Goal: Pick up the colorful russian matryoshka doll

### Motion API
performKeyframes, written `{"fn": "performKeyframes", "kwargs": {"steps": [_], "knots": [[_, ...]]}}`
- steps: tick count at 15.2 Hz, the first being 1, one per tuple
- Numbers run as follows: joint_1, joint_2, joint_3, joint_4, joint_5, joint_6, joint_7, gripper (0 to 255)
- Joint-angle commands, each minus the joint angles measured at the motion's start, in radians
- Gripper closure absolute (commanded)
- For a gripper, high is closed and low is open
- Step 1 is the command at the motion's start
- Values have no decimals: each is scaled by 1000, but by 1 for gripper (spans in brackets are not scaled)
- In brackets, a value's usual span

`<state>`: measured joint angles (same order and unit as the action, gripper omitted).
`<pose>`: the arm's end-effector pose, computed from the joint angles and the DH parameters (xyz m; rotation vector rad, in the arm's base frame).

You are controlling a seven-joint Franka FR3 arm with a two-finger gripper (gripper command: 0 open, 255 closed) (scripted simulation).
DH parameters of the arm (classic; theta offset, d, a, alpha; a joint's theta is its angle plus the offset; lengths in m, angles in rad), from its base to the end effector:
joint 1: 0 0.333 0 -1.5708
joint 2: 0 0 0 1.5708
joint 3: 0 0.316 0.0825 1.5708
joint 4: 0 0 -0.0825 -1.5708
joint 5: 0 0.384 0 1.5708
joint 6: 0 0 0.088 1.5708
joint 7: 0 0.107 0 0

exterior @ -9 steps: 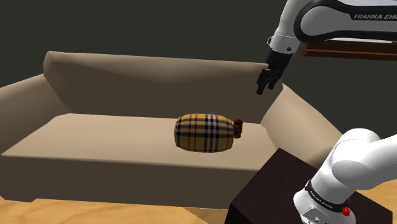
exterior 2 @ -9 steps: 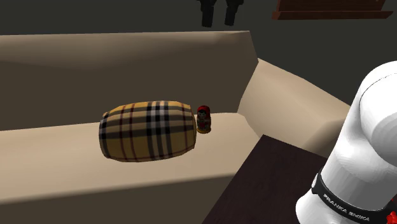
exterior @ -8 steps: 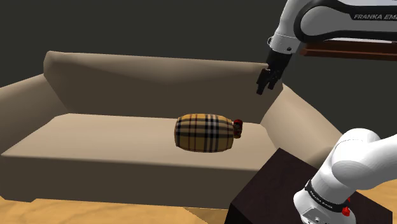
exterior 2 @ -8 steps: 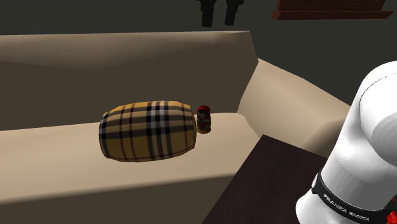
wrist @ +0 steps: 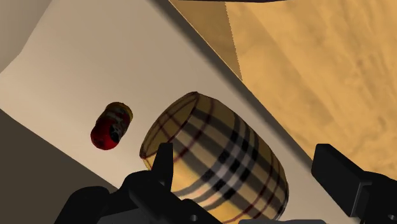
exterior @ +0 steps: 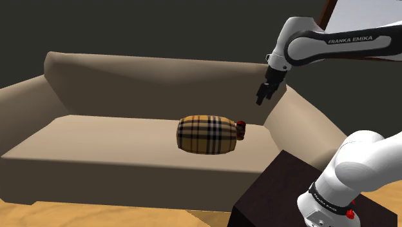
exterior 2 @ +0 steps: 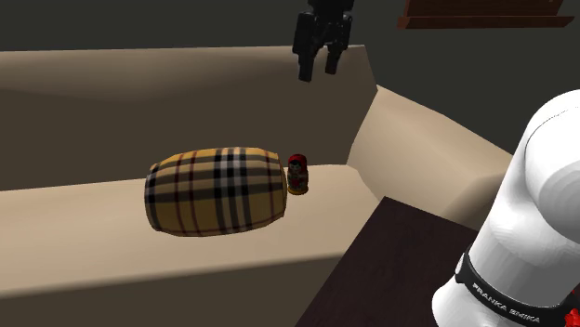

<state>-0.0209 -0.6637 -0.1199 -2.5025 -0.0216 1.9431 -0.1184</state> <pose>0.3577 -0.0562 0.5115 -3.0962 -0.0093 -0.1651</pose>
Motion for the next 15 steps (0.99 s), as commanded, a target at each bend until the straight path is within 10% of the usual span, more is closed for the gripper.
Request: {"fn": "performKeyframes", "kwargs": {"steps": [1, 15], "knots": [[-6, 34, -30, -24, -11, 69, -40, 0], [23, 481, -267, -15, 87, 541, -403, 0]]}}
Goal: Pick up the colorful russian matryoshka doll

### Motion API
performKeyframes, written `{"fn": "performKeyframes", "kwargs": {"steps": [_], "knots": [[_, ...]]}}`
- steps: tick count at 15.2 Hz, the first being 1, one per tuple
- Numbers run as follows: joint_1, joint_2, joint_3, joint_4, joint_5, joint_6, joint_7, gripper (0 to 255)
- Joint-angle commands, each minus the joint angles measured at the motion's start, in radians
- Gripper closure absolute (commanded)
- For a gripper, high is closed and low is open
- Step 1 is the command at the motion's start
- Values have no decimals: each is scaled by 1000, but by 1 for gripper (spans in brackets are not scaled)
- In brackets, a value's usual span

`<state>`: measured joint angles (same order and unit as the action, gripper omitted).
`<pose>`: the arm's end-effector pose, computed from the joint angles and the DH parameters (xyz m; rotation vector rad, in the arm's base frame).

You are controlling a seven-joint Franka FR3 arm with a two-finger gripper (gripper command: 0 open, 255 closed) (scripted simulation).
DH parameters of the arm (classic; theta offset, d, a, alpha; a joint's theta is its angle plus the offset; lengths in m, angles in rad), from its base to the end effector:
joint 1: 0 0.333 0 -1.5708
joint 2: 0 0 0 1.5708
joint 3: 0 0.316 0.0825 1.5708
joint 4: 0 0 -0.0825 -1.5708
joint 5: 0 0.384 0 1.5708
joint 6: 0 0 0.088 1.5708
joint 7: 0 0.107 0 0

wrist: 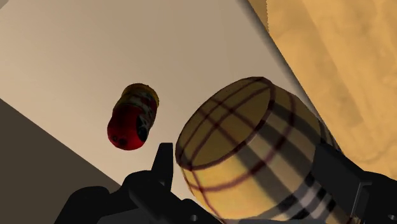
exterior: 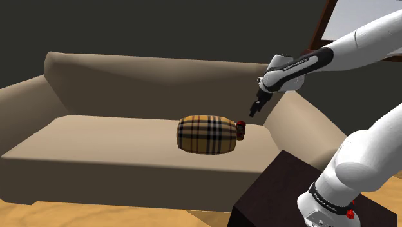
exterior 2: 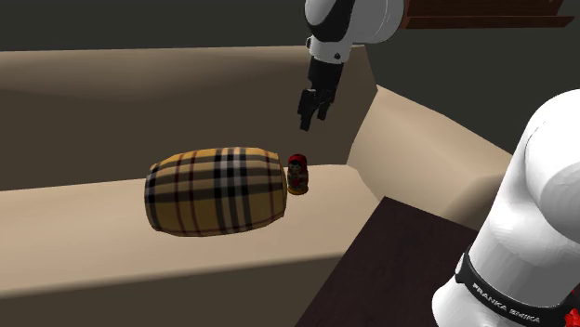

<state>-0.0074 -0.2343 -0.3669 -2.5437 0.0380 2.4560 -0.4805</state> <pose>0.4190 -0.1628 0.3621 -3.0826 -0.1265 -0.2530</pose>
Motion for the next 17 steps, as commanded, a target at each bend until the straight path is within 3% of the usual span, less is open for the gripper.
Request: {"fn": "performKeyframes", "kwargs": {"steps": [1, 7, 12, 17], "knots": [[17, 93, -36, 39, 59, 54, -80, 0], [15, 359, -67, 163, 331, 163, -372, 0], [-80, 573, 5, 312, 535, 195, -584, 0], [-188, 770, 85, 490, 643, 205, -716, 0]]}}
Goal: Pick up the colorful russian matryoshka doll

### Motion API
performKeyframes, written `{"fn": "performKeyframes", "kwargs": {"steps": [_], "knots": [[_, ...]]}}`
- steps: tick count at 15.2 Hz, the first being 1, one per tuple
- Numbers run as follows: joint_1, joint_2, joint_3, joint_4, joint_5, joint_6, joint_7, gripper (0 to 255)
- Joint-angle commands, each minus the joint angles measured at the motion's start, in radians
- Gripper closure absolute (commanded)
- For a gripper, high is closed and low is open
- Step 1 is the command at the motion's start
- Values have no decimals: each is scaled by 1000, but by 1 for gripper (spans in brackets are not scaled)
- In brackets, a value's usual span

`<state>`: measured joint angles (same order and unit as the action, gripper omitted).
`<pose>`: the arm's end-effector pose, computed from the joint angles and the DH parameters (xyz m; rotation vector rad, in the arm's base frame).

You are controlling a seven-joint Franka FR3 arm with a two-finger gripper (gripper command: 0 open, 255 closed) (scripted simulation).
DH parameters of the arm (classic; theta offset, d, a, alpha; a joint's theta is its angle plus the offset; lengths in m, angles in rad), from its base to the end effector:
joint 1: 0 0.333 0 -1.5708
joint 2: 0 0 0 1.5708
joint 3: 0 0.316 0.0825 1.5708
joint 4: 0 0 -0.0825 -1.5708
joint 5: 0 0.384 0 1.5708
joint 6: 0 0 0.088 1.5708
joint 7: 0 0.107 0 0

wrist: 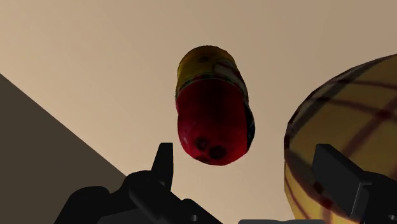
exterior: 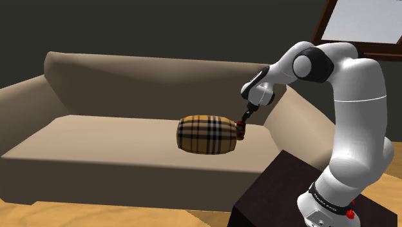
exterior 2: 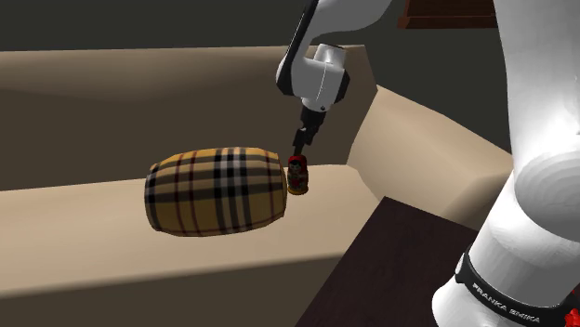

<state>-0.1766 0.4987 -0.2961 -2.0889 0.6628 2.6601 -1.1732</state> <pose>0.5176 -0.2830 0.1990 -3.0664 -0.2589 -0.3514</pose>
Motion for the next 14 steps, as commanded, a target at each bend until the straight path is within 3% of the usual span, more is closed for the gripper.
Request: {"fn": "performKeyframes", "kwargs": {"steps": [1, 10, 11, 14], "knots": [[-27, 51, 20, 49, 23, 1, -30, 0], [-67, 139, 74, 80, 84, 58, -88, 0], [-68, 138, 74, 79, 84, 58, -90, 255], [-68, 138, 74, 79, 84, 59, -90, 255]]}}
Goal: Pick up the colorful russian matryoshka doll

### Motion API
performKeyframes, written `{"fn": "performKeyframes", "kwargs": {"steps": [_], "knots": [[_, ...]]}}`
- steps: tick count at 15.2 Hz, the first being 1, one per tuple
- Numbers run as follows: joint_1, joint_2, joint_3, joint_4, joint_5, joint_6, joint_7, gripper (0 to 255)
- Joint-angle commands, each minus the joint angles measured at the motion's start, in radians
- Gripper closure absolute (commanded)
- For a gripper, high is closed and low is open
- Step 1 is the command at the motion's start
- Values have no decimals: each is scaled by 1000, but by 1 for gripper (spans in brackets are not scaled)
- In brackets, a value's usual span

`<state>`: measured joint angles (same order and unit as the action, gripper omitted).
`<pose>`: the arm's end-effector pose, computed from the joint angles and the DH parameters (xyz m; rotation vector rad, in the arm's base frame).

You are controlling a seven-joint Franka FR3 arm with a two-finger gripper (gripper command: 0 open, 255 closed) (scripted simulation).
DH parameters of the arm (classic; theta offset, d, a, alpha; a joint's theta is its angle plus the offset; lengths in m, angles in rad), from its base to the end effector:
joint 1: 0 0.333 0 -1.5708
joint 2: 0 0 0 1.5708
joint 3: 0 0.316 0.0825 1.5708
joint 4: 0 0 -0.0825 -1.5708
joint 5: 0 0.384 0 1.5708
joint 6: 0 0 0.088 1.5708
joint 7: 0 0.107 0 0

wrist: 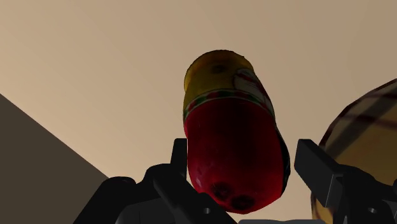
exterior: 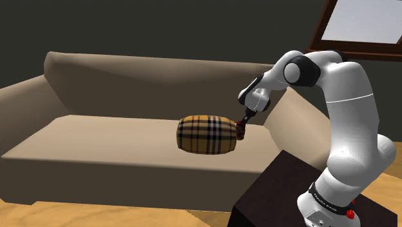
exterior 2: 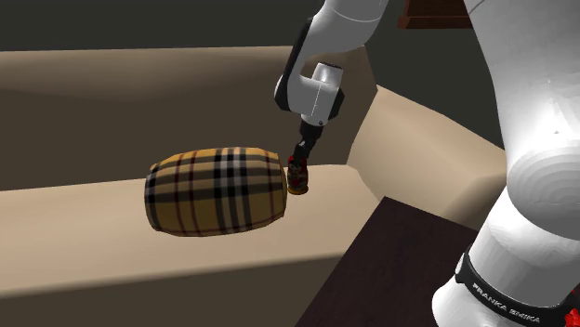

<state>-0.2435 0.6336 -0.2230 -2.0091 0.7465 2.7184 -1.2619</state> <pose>0.5260 -0.2916 0.1484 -3.0639 -0.2711 -0.3657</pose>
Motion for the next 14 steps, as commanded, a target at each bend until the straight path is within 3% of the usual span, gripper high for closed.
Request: {"fn": "performKeyframes", "kwargs": {"steps": [1, 6, 14], "knots": [[0, 3, 0, -1, 0, 0, 0, 255], [0, 4, 0, 1, 0, 0, 0, 255], [42, -89, -56, -32, -65, -60, 62, 255]]}}
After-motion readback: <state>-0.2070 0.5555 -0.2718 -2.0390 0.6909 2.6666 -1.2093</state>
